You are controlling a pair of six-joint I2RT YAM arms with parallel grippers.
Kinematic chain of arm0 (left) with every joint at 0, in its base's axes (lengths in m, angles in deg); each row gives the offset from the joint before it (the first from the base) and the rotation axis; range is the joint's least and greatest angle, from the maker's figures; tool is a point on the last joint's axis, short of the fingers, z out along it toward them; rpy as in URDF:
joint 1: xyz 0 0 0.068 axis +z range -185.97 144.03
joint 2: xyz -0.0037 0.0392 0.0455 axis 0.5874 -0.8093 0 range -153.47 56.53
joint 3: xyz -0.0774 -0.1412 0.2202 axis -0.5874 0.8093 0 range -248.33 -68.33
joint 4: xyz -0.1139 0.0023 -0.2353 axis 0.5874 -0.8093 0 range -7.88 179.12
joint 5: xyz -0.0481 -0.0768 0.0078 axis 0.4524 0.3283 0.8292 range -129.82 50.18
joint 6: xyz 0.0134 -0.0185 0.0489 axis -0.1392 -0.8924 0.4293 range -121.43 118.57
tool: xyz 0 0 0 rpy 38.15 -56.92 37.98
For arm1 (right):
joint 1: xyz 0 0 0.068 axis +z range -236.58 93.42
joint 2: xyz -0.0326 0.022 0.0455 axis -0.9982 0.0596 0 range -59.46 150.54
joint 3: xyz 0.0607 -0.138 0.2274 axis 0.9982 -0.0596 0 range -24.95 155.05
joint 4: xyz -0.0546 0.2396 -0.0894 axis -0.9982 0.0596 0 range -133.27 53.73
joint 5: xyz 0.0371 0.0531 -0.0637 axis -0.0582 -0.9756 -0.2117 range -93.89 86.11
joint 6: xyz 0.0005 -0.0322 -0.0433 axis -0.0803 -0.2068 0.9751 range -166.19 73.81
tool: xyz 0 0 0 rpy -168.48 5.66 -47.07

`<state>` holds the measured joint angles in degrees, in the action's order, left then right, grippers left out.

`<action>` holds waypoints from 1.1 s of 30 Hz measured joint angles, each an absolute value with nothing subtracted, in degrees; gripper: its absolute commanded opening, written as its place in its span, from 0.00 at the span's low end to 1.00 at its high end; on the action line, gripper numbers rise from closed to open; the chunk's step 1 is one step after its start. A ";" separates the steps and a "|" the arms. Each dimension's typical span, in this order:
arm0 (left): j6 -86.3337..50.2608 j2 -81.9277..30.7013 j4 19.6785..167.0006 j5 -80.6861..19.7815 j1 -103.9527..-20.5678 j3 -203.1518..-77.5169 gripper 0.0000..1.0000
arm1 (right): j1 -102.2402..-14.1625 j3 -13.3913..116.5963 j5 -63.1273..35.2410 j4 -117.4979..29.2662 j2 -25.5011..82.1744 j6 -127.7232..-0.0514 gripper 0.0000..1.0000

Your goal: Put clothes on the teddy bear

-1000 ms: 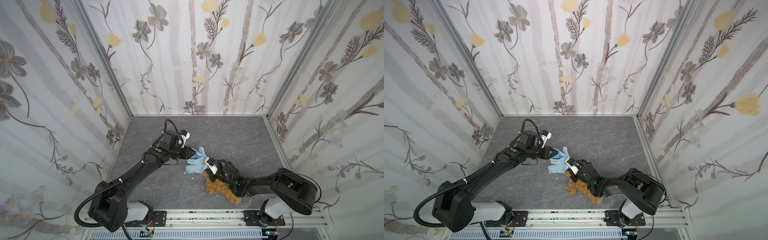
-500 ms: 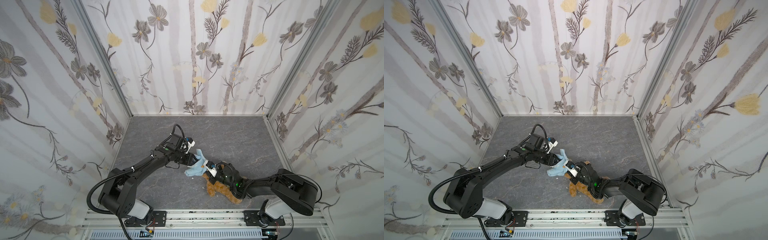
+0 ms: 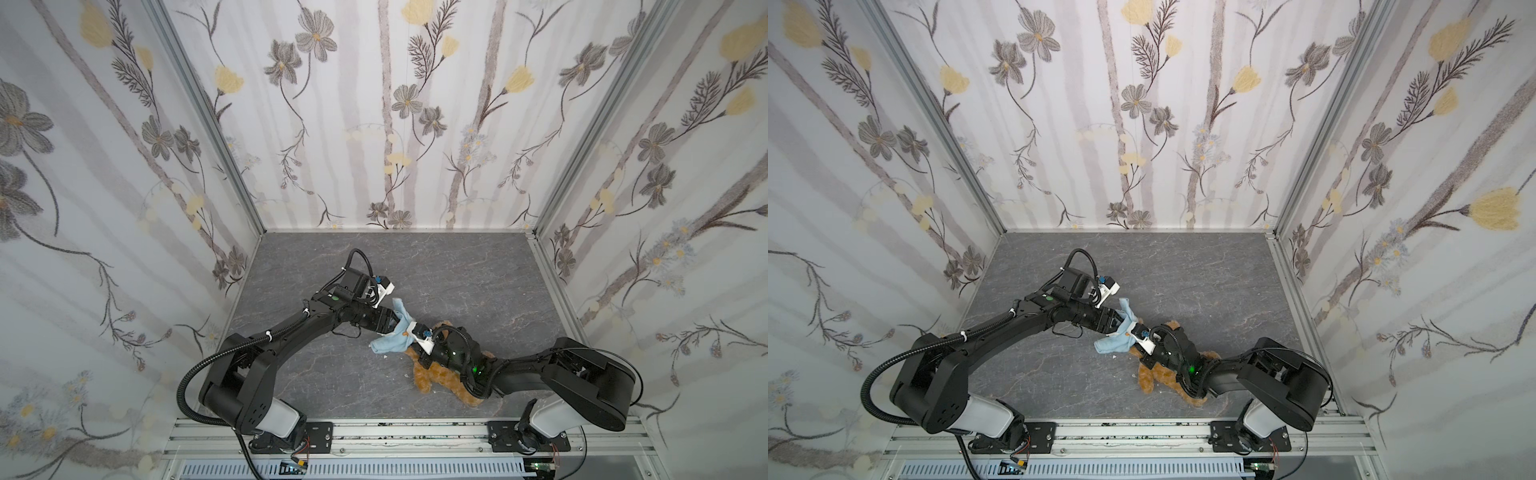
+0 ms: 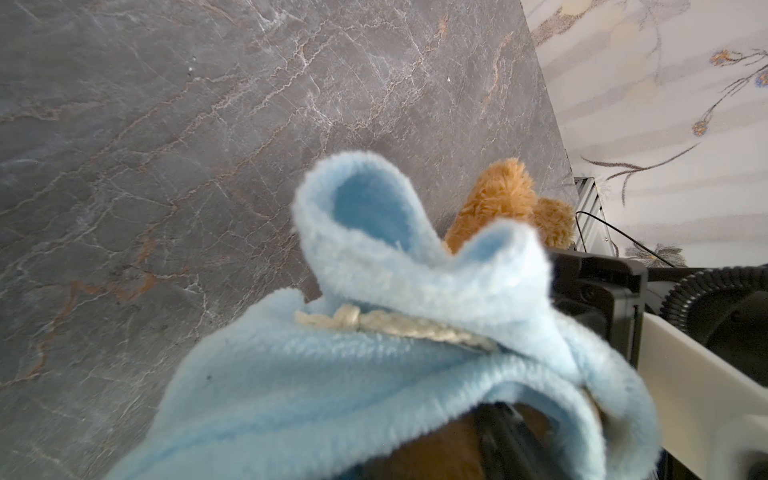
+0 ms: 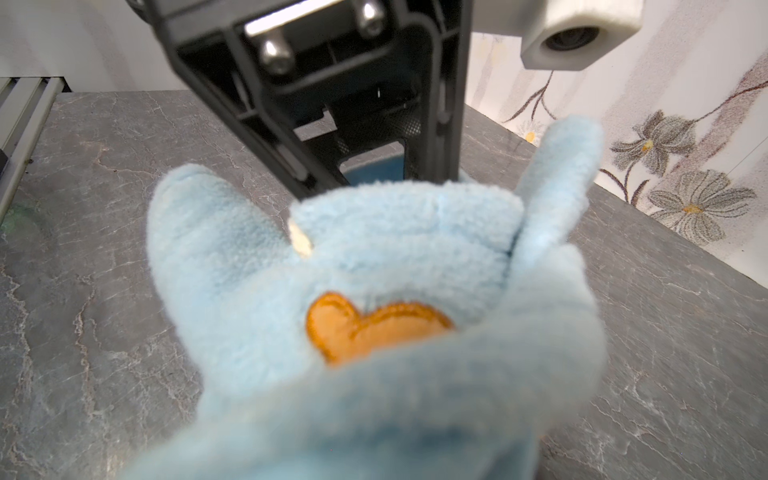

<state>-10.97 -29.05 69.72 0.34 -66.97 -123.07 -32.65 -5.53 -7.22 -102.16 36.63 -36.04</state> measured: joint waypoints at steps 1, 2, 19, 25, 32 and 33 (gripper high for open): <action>-11.21 -29.18 69.94 0.49 -67.08 -123.12 0.62 | -32.65 -5.46 -7.42 -102.14 36.72 -35.93 0.00; -11.65 -29.36 70.07 0.71 -67.24 -123.23 0.61 | -32.65 -5.36 -7.53 -102.14 36.85 -35.79 0.00; -15.21 -32.99 75.01 2.20 -70.10 -123.16 0.51 | -32.83 -4.18 -7.92 -100.10 38.16 -35.16 0.00; -16.92 -32.94 76.89 2.17 -70.10 -122.46 0.26 | -33.35 -3.19 -7.60 -100.08 39.51 -35.10 0.02; -18.58 -31.50 77.81 0.84 -70.06 -121.44 0.16 | -34.86 -3.10 -9.34 -100.48 39.80 -32.54 0.06; -18.86 -31.35 77.79 0.73 -70.03 -121.41 0.15 | -34.93 -3.10 -9.56 -100.50 39.76 -31.90 0.08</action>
<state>-18.86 -31.35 77.79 0.73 -70.03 -121.41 -34.93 -3.10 -9.56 -100.50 39.76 -31.90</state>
